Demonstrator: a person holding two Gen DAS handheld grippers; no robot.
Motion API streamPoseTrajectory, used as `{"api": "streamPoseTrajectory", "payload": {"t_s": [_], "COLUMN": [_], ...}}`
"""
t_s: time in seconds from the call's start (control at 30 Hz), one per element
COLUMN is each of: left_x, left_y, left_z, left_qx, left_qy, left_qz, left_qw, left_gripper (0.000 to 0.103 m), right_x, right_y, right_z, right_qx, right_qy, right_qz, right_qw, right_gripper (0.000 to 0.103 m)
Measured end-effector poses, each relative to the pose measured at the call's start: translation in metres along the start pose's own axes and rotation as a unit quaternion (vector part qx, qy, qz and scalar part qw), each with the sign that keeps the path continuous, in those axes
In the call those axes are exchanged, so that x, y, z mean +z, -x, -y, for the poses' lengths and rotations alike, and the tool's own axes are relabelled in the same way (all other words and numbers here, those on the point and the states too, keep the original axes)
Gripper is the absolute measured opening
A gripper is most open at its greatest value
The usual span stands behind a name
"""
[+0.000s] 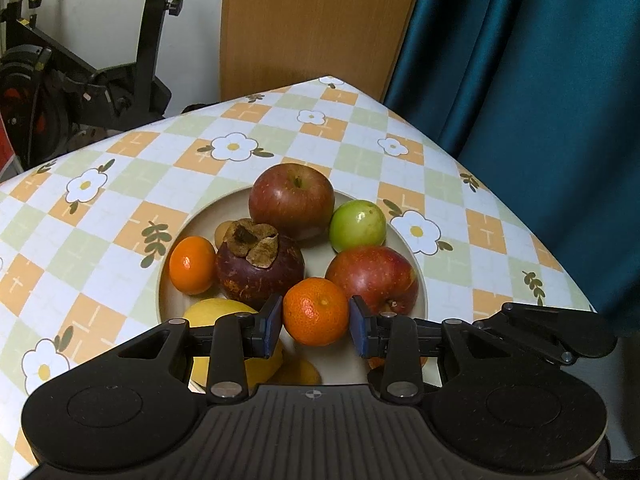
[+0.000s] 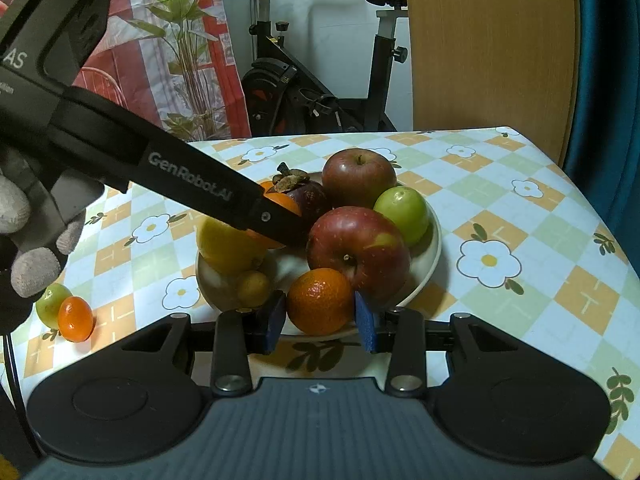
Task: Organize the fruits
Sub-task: 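Carry the tangerine with the left tool over the beige plate, then open the left tool to release the tangerine on the plate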
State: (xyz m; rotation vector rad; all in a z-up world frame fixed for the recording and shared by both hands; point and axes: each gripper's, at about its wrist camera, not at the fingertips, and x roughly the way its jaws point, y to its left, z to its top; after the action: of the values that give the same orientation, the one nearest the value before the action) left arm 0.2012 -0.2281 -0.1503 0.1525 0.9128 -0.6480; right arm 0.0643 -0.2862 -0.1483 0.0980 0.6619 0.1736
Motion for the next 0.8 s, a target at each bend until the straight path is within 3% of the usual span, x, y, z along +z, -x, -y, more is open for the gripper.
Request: {"api": "streamPoseTrajectory", "payload": {"t_s": [0.43, 0.8], "left_x": [0.000, -0.006], "left_y": [0.007, 0.056], "left_z": [-0.008, -0.035], "left_qx": [-0.003, -0.006], "left_qy": [0.015, 0.030], "left_qz": [0.007, 0.033], "left_qw": [0.9999, 0.9990], "left_gripper": [0.038, 0.039], "right_x": [0.000, 0.006], "right_y": [0.000, 0.004], "right_z": [-0.004, -0.011], "right_qx": [0.005, 0.012], "right_qy": [0.004, 0.010], "right_qz": [-0.005, -0.003], "right_qw": [1.000, 1.000], "right_gripper": [0.042, 0.046]}}
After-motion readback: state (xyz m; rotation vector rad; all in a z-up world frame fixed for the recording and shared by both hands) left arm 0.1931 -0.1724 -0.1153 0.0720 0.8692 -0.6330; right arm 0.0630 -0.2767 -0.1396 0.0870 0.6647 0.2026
